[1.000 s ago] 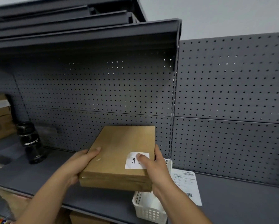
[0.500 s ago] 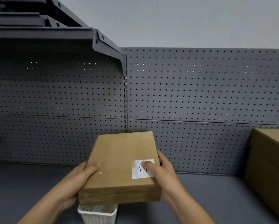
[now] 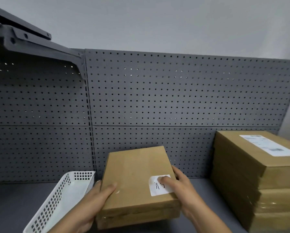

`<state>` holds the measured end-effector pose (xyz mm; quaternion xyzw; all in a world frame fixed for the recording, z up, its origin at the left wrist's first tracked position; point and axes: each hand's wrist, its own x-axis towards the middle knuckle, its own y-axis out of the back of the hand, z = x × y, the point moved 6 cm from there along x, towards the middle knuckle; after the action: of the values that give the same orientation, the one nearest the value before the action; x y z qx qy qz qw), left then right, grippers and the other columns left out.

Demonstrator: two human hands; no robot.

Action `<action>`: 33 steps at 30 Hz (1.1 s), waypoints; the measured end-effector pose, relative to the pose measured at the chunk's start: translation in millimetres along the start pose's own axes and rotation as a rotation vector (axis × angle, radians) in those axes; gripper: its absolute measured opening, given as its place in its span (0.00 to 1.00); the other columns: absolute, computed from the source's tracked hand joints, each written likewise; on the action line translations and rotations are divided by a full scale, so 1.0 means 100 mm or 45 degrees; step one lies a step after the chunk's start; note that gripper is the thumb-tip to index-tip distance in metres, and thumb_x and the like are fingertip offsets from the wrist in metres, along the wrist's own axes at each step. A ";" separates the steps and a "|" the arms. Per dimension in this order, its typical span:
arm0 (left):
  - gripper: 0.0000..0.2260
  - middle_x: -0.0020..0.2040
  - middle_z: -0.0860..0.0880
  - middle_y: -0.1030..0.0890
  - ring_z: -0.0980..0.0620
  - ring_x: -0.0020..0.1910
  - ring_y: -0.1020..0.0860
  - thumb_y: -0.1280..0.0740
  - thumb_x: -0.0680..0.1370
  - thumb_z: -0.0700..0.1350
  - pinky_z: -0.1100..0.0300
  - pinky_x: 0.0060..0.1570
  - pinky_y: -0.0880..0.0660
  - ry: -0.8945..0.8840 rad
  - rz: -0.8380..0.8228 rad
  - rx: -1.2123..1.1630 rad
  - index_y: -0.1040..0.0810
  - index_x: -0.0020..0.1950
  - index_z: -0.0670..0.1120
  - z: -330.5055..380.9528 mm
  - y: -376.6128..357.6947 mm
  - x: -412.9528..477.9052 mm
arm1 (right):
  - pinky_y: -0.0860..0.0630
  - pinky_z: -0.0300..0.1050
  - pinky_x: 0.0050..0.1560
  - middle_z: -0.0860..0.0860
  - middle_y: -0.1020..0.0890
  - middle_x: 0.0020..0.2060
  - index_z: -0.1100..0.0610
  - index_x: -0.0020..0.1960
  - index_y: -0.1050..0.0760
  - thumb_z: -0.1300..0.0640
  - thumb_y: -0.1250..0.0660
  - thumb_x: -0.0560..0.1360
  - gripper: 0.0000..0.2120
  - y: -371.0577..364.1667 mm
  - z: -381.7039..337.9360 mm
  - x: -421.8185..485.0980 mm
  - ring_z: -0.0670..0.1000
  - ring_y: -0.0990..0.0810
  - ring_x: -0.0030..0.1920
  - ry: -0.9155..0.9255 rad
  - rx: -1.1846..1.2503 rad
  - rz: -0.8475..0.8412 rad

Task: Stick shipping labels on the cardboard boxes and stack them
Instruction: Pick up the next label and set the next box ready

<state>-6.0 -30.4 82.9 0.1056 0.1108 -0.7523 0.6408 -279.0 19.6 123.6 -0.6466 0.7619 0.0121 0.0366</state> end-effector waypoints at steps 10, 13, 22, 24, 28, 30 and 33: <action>0.26 0.57 0.55 0.19 0.56 0.53 0.20 0.33 0.80 0.60 0.61 0.47 0.26 -0.060 0.045 0.231 0.30 0.75 0.51 -0.24 -0.79 0.15 | 0.20 0.50 0.47 0.55 0.12 0.48 0.46 0.56 0.18 0.62 0.28 0.73 0.16 0.81 0.32 0.02 0.63 0.14 0.53 -0.080 -0.005 0.052; 0.25 0.57 0.54 0.19 0.53 0.55 0.20 0.32 0.80 0.60 0.56 0.55 0.26 -0.043 0.057 0.247 0.31 0.74 0.52 -0.35 -0.92 0.17 | 0.19 0.52 0.50 0.54 0.12 0.49 0.45 0.58 0.19 0.60 0.28 0.74 0.16 0.97 0.42 0.03 0.61 0.14 0.52 -0.097 -0.027 0.047; 0.15 0.52 0.55 0.19 0.56 0.50 0.20 0.32 0.82 0.53 0.61 0.45 0.26 -0.063 0.084 0.293 0.27 0.66 0.50 -0.51 -1.19 0.19 | 0.18 0.50 0.48 0.54 0.12 0.50 0.48 0.62 0.20 0.59 0.26 0.70 0.21 1.17 0.66 0.11 0.59 0.13 0.51 -0.107 0.032 0.021; 0.16 0.55 0.52 0.17 0.53 0.54 0.19 0.31 0.81 0.54 0.57 0.52 0.24 -0.052 0.091 0.262 0.26 0.67 0.50 -0.55 -1.22 0.19 | 0.19 0.49 0.49 0.55 0.12 0.51 0.48 0.62 0.19 0.58 0.27 0.66 0.24 1.21 0.70 0.13 0.60 0.13 0.52 -0.102 0.047 0.023; 0.15 0.53 0.53 0.17 0.55 0.52 0.19 0.30 0.81 0.52 0.61 0.48 0.25 -0.076 0.087 0.229 0.25 0.66 0.49 -0.59 -1.26 0.22 | 0.19 0.52 0.52 0.56 0.12 0.52 0.49 0.62 0.19 0.58 0.27 0.68 0.22 1.26 0.78 0.17 0.61 0.14 0.54 -0.111 0.071 0.008; 0.12 0.50 0.57 0.19 0.60 0.48 0.20 0.31 0.82 0.50 0.67 0.42 0.27 -0.078 0.081 0.219 0.26 0.64 0.50 -0.59 -1.29 0.23 | 0.19 0.52 0.53 0.55 0.12 0.52 0.49 0.61 0.18 0.58 0.27 0.69 0.21 1.27 0.80 0.17 0.60 0.14 0.54 -0.109 0.066 0.018; 0.14 0.51 0.56 0.18 0.61 0.48 0.20 0.31 0.82 0.50 0.68 0.42 0.27 -0.087 0.103 0.246 0.25 0.66 0.49 -0.55 -1.31 0.23 | 0.19 0.51 0.52 0.55 0.12 0.52 0.49 0.62 0.19 0.59 0.27 0.72 0.19 1.28 0.82 0.17 0.59 0.13 0.53 -0.106 0.062 0.014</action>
<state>-137.6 -15.2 27.6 0.1454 0.0116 -0.7360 0.6610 -404.1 29.6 37.3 -0.6402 0.7633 0.0209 0.0840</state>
